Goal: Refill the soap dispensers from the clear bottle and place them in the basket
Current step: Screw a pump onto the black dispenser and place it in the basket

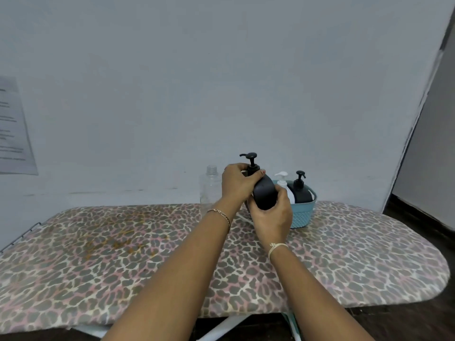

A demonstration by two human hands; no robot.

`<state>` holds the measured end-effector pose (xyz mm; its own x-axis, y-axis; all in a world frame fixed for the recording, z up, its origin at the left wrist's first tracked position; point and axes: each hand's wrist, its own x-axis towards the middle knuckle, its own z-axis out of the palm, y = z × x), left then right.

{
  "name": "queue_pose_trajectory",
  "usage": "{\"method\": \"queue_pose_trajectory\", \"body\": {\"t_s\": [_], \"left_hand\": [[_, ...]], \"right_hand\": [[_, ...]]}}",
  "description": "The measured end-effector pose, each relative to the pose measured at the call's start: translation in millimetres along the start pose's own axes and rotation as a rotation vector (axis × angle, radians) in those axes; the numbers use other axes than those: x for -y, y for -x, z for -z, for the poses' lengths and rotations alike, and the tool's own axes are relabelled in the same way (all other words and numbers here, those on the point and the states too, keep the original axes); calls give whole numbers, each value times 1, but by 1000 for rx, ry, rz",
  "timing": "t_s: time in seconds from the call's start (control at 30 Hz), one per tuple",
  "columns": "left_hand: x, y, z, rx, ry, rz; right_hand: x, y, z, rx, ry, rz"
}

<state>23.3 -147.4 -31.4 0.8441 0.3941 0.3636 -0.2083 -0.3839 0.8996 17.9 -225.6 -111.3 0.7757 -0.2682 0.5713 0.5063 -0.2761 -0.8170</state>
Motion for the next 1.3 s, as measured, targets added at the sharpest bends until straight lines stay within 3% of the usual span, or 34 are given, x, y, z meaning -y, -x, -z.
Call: {"method": "queue_pose_trajectory", "body": {"t_s": [0.3, 0.77, 0.9, 1.3], "left_hand": [[3, -51, -35, 21, 42, -9], [32, -87, -66, 115, -41, -5], [52, -88, -73, 122, -110, 10], [82, -88, -83, 158, -230, 46]], "right_hand": [[-24, -51, -5, 43, -1, 79], [-64, -73, -16, 14, 257, 155], [-78, -73, -20, -13, 441, 232], [-95, -63, -18, 22, 686, 231]]}}
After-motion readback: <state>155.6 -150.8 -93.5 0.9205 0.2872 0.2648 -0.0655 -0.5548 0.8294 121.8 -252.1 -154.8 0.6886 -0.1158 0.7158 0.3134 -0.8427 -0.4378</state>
